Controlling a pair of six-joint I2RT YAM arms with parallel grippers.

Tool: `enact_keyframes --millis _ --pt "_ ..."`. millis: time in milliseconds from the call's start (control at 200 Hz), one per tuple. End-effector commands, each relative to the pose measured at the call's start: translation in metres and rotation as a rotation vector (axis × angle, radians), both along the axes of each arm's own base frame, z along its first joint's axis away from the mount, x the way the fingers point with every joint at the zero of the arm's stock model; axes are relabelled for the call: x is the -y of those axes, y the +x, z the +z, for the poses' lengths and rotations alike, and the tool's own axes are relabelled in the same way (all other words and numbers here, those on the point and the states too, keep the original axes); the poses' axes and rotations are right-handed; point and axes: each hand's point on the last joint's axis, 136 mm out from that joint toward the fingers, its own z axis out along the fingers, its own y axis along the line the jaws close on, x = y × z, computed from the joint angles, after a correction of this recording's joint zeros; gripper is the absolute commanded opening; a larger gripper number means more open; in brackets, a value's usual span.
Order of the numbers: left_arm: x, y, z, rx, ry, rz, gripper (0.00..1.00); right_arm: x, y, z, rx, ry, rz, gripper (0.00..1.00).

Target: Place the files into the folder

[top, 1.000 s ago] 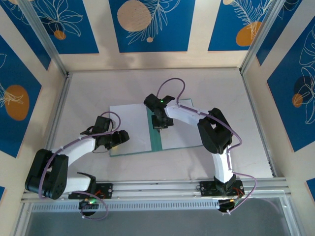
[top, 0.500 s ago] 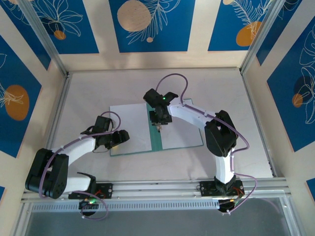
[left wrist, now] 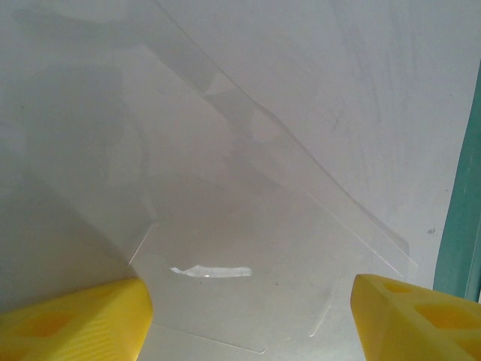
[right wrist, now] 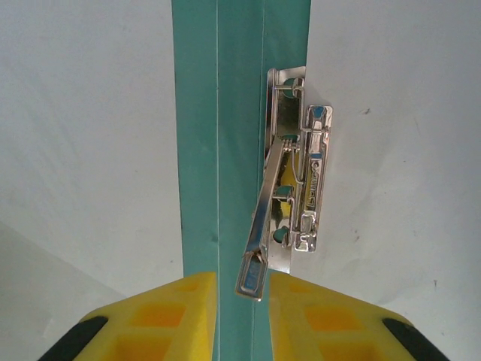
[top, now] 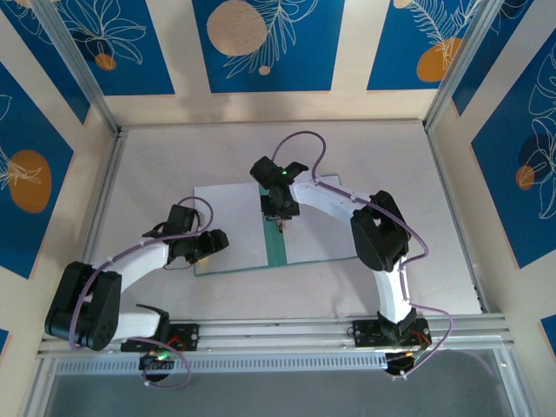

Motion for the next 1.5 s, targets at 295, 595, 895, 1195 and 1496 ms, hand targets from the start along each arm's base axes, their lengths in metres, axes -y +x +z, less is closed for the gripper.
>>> enact_keyframes --millis 295,595,895,1195,1496 --pt "-0.011 -0.024 -0.026 -0.106 0.046 -0.004 0.74 0.001 0.003 -0.002 -0.016 -0.018 -0.026 0.18" --pt "-0.011 -0.025 -0.027 -0.108 0.044 -0.006 0.73 0.007 0.003 -0.003 -0.009 -0.054 -0.024 0.14" --pt "-0.012 -0.025 -0.027 -0.109 0.047 -0.005 0.74 0.014 0.0 -0.006 -0.006 -0.092 -0.018 0.1" --pt "-0.012 -0.026 -0.028 -0.113 0.049 -0.006 0.74 0.018 -0.005 -0.011 -0.009 -0.125 -0.007 0.07" --pt "-0.012 -0.026 -0.03 -0.118 0.051 -0.007 0.73 0.021 -0.011 -0.017 -0.014 -0.151 0.005 0.06"
